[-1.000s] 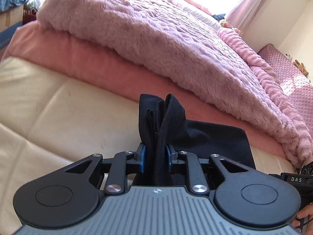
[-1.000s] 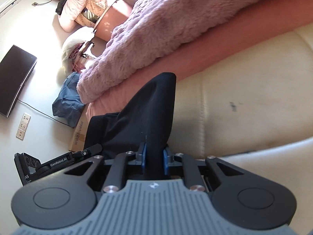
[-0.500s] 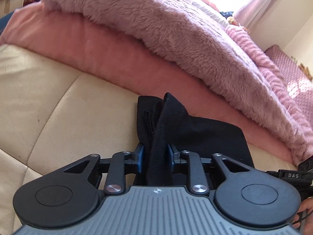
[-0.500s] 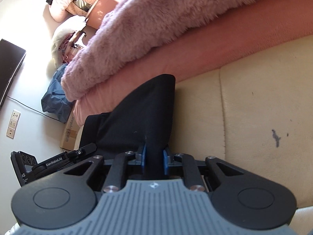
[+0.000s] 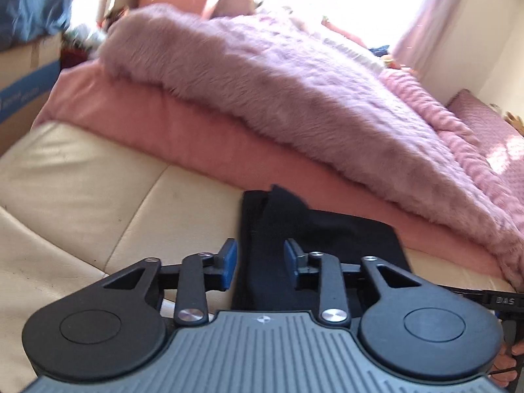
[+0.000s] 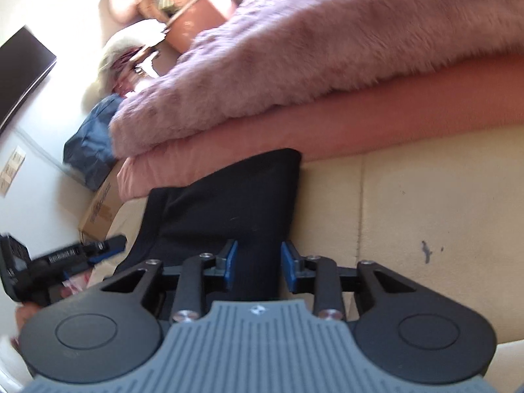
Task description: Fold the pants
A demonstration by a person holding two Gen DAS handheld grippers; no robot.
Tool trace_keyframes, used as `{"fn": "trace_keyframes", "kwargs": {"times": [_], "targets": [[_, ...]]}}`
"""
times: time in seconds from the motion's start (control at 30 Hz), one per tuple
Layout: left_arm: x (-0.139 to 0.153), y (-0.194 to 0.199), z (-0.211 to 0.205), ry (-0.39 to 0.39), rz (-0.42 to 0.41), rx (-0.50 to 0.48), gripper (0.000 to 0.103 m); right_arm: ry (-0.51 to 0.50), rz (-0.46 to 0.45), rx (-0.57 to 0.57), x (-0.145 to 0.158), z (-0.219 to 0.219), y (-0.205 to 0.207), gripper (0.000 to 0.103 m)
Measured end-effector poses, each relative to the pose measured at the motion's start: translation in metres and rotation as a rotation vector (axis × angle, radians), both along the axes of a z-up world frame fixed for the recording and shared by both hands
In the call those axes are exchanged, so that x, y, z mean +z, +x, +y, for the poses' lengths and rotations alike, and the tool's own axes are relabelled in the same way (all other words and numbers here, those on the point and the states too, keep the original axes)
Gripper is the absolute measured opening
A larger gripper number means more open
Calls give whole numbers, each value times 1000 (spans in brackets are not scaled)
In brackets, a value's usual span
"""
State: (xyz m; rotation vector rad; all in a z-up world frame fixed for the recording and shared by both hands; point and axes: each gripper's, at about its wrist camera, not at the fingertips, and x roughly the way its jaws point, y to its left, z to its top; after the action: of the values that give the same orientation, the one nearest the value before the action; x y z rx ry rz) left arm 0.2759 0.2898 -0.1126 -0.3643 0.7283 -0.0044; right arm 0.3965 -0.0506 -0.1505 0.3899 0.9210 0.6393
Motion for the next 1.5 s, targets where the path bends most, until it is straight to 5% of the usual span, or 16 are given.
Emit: {"fn": "trace_keyframes", "kwargs": {"times": [0.23,0.4,0.5,0.73,0.83,0.93,1.1,1.3,1.5], "targets": [[-17,-20,-40,187,82,-79,19,-255,-204,131,10,41,-58,17],[-39,-23,-33,180,143,-30,14,-429,-254,174,-11,57,-72,16],[-41,-21,-28,147,149,-15,13,-456,-291,177,-18,59,-78,16],[-14,-26,-39,198,144,20,14,-438,-210,176,6,58,-66,20],[19,-46,-52,210,52,41,27,-391,-253,145,40,47,-76,44],[55,-68,-75,283,-23,69,41,-359,-314,103,79,36,-94,52],[111,-117,-119,435,-217,116,89,-305,-442,9,139,9,-146,80],[144,-163,-157,506,-283,140,98,-346,-525,-109,167,-15,-211,82],[119,-186,-173,456,-228,112,98,-313,-536,-192,157,-24,-262,82]]}}
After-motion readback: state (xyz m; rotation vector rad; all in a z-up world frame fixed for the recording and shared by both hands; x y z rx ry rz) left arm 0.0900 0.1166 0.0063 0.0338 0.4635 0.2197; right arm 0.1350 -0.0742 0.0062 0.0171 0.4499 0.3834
